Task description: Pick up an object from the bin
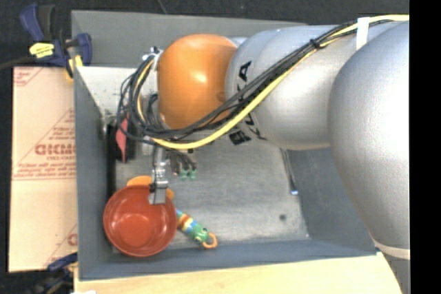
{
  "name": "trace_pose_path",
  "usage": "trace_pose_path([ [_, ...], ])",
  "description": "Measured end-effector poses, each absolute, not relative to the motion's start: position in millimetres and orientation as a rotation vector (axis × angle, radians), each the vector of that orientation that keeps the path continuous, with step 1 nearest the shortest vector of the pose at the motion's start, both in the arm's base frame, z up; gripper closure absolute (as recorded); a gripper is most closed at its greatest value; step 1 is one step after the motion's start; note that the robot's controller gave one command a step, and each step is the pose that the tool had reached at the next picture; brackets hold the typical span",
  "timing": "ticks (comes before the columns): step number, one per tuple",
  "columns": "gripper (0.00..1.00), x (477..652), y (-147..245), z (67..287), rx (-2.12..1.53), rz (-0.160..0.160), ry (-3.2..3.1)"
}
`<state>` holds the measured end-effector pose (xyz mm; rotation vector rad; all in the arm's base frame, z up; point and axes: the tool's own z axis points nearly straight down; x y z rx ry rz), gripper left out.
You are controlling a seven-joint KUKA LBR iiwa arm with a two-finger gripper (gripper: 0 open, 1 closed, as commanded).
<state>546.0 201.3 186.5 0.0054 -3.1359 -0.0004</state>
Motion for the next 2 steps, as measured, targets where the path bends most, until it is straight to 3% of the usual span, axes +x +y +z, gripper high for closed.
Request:
trace_pose_path([
  [1,0.00,548.1,201,191,-0.001,-0.003,-3.144],
  [2,0.00,545.4,196,157,0.270,-0.005,-3.140],
])
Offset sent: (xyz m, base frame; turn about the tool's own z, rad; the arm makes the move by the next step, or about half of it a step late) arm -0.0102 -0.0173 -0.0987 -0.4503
